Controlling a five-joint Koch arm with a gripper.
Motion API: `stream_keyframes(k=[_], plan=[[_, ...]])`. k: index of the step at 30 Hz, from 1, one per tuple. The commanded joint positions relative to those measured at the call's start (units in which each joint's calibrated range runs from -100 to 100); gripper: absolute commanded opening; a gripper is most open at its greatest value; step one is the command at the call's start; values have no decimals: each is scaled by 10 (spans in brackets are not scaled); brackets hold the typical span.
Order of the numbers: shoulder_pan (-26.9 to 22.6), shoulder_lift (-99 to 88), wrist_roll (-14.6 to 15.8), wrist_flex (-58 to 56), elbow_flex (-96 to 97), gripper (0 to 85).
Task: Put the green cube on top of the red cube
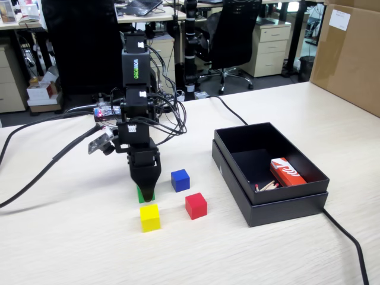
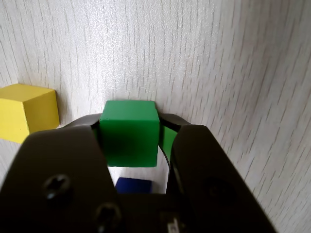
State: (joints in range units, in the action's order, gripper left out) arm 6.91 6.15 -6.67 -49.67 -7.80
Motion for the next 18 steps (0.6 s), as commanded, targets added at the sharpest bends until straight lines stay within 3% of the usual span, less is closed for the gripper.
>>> stream_keyframes(k=[1, 3, 5, 12, 18], plan=[[0, 7, -5, -5, -23, 92], [-1, 9, -5, -6, -19, 80], [0, 9, -3, -5, -21, 9], [-3, -72, 0, -6, -10, 9], [-25, -203, 21, -13, -44, 9]])
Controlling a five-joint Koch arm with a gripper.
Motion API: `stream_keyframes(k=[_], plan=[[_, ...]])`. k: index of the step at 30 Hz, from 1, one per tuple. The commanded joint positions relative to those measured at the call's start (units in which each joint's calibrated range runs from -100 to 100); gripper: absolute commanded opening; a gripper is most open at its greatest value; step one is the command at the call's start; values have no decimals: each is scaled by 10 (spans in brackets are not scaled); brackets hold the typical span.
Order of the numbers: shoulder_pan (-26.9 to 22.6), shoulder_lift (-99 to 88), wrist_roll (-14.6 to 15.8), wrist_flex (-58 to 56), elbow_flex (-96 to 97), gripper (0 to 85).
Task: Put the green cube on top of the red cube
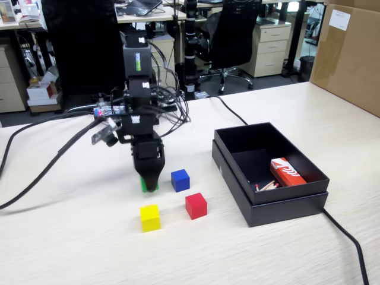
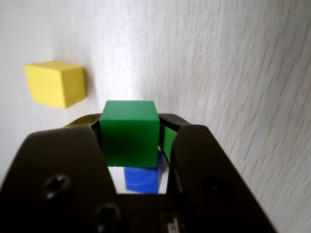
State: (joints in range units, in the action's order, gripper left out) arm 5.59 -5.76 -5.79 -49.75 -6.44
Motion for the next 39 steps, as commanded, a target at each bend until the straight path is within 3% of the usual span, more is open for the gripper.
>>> stream_keyframes(k=[1, 6, 12, 30, 31, 32, 34, 36, 37, 39], plan=[[-14, -88, 16, -16, -67, 9], [-45, -15, 55, -26, -226, 9], [-63, 112, 76, -26, -319, 9], [-63, 225, 81, -22, -346, 9], [-64, 229, 80, -19, -350, 138], [-65, 229, 80, -19, -350, 146], [-67, 229, 80, -19, -349, 255], [-69, 229, 80, -19, -349, 258], [-70, 228, 81, -19, -351, 358], [-70, 228, 81, -19, -353, 374]])
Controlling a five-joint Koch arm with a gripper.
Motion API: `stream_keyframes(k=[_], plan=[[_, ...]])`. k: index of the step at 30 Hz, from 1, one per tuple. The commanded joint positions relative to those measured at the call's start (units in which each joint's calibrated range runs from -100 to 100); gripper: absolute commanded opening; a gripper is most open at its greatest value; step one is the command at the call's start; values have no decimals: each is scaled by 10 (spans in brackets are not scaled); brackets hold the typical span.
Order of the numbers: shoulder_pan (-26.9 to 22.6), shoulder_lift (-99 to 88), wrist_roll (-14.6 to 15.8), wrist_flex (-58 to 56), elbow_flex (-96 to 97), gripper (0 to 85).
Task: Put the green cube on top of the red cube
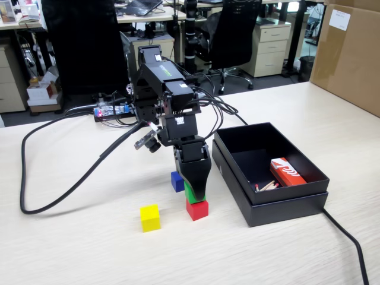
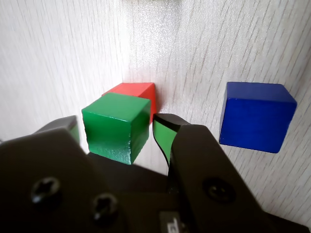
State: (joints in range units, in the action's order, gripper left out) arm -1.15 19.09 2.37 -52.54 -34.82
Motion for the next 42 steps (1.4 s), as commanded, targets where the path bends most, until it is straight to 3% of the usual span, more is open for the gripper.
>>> stream_keyframes(k=[1, 18, 35, 42], plan=[[-3, -22, -1, 9, -71, 374], [-3, -115, -3, 5, -25, 467], [21, -880, -27, 2, 525, 496], [26, -1067, -29, 22, 751, 507]])
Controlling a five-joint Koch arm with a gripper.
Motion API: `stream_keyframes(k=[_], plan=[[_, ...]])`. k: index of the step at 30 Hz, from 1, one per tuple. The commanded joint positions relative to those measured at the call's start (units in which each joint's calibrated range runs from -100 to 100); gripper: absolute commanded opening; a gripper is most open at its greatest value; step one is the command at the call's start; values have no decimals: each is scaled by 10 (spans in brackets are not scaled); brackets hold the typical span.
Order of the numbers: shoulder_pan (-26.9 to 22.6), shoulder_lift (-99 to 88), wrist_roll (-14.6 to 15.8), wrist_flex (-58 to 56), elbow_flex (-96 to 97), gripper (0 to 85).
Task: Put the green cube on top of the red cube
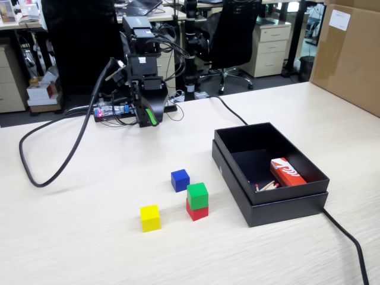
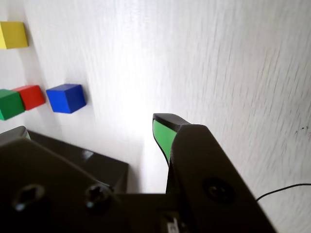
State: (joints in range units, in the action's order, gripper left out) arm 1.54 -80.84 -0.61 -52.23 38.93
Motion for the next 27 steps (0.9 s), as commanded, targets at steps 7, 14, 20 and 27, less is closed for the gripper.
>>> stream_keyframes(k=[7, 14, 20, 27], plan=[[-15, -188, 7, 54, 166, 516], [-16, -192, 14, 126, 257, 521], [-23, -192, 13, 212, 351, 523], [-26, -192, 13, 281, 427, 523]])
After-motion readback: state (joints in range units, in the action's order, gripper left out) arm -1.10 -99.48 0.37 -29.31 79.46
